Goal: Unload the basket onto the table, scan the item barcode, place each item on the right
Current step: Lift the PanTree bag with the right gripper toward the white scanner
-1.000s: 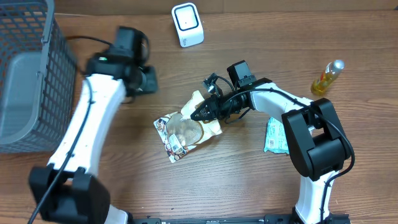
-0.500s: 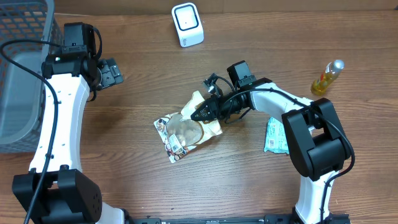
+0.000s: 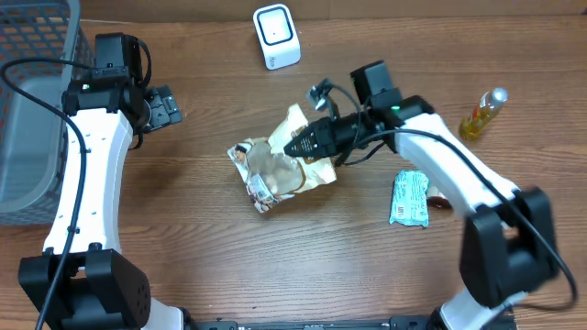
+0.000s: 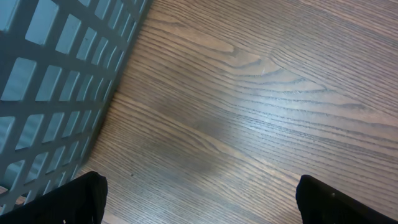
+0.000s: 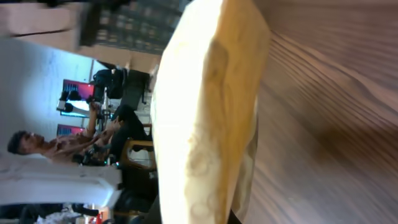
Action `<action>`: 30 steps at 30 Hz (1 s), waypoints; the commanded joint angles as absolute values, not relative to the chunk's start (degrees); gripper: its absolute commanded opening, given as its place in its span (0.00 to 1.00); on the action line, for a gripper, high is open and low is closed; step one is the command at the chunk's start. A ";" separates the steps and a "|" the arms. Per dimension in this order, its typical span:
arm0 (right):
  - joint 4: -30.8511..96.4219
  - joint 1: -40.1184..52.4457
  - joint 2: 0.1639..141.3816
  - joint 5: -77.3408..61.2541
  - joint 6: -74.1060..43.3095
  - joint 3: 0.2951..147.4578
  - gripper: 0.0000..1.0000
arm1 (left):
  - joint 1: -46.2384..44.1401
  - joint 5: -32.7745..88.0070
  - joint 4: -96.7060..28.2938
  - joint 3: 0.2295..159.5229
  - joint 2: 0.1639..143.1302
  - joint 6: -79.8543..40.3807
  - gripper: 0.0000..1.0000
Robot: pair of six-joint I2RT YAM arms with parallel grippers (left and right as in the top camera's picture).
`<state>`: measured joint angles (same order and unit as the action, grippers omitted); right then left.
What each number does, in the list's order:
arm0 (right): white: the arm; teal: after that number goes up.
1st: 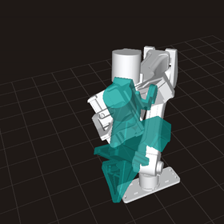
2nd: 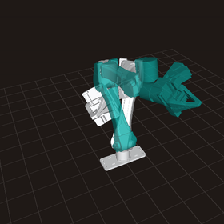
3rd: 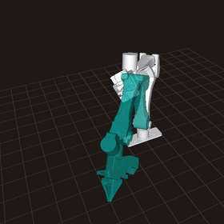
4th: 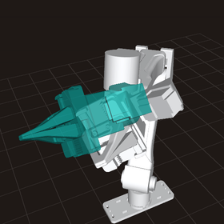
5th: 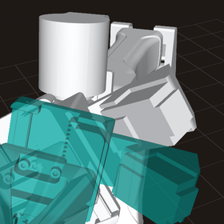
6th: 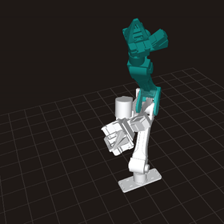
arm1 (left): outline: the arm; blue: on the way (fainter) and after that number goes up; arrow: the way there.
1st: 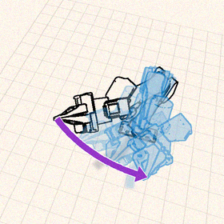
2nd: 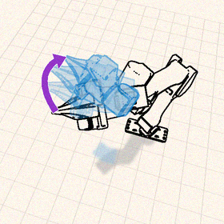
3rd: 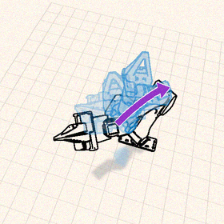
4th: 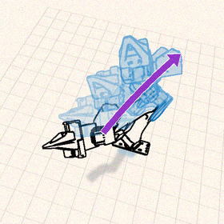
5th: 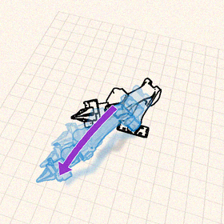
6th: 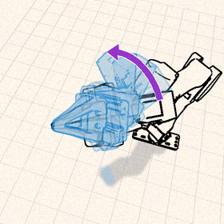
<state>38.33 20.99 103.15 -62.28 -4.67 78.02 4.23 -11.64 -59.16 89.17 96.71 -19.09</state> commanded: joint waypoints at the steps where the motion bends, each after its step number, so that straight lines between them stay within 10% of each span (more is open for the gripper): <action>1: 39.90 20.82 98.83 -65.17 -3.97 79.15 0.04 | 4.10 -12.40 -59.33 89.36 97.17 -18.85 1.00; 30: 39.24 20.82 96.86 -73.58 -4.01 79.15 0.04 | 4.10 -12.40 -59.33 89.36 97.19 -18.85 0.99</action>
<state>39.62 20.99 98.52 -72.07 -4.49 78.04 4.23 -11.64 -59.16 89.17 96.71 -19.11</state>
